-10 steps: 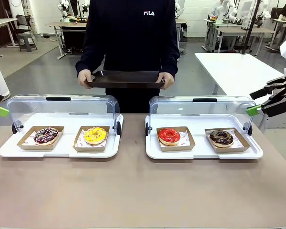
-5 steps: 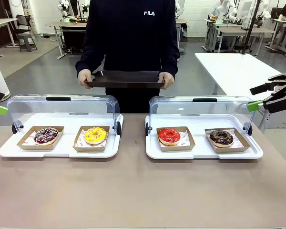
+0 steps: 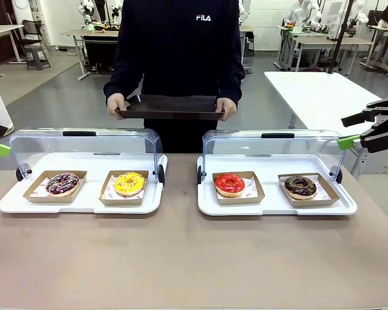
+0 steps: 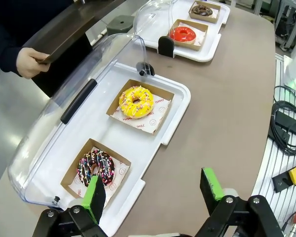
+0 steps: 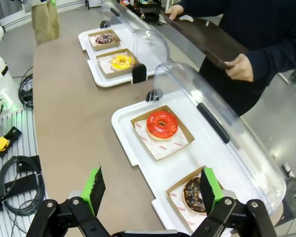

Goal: Provide the desired donut to the person.
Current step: Pick up and lift the Paper togo box containing the Donut pointed at by the person.

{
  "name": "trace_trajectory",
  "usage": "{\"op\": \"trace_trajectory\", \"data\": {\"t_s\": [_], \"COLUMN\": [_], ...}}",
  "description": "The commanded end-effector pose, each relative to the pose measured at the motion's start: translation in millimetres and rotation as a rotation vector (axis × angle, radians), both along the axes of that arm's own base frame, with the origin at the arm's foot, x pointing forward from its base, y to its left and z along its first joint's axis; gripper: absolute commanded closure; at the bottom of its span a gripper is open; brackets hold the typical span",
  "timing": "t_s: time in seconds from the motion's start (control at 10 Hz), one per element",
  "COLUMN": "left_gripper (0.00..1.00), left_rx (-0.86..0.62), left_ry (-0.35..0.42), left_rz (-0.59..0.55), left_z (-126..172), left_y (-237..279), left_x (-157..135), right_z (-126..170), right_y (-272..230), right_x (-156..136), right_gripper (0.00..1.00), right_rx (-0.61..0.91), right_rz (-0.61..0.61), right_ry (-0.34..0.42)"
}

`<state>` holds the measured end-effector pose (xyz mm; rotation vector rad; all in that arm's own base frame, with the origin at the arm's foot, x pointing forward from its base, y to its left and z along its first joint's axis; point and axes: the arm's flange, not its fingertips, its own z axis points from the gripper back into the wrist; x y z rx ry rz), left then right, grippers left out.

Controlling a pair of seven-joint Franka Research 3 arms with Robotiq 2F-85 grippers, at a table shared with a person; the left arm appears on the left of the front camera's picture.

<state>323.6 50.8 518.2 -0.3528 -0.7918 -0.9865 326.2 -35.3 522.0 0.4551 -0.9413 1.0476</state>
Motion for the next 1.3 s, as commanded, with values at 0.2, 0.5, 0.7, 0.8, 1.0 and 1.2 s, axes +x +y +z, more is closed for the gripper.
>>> {"op": "trace_trajectory", "data": {"t_s": [0.2, 0.5, 0.7, 0.8, 1.0, 1.2], "left_gripper": [0.0, 0.0, 0.0, 0.0, 0.0, 0.0], "left_rx": [-0.017, -0.005, -0.022, -0.018, -0.033, -0.014], "left_ry": [-0.022, -0.023, -0.034, -0.038, -0.06, -0.012], "left_rz": [-0.014, -0.011, -0.003, 0.004, 0.005, 0.01], "left_z": [-47, -47, -46, -46, -45, 1], "left_y": [-16, -15, -14, -14, -13, 7], "left_x": [-44, -45, -46, -46, -45, -2], "right_z": [-8, -8, -7, -7, -7, 3], "right_y": [3, 2, 2, 2, 2, -3], "right_x": [-5, -6, -6, -6, -5, -3], "right_gripper": [0.0, 0.0, 0.0, 0.0, 0.0, 0.0], "right_rx": [0.013, 0.013, 0.013, 0.01, -0.006, -0.008], "right_rz": [0.031, 0.006, 0.004, 0.002, -0.028, -0.013], "right_ry": [-0.027, -0.029, -0.034, -0.035, -0.052, -0.021]}}
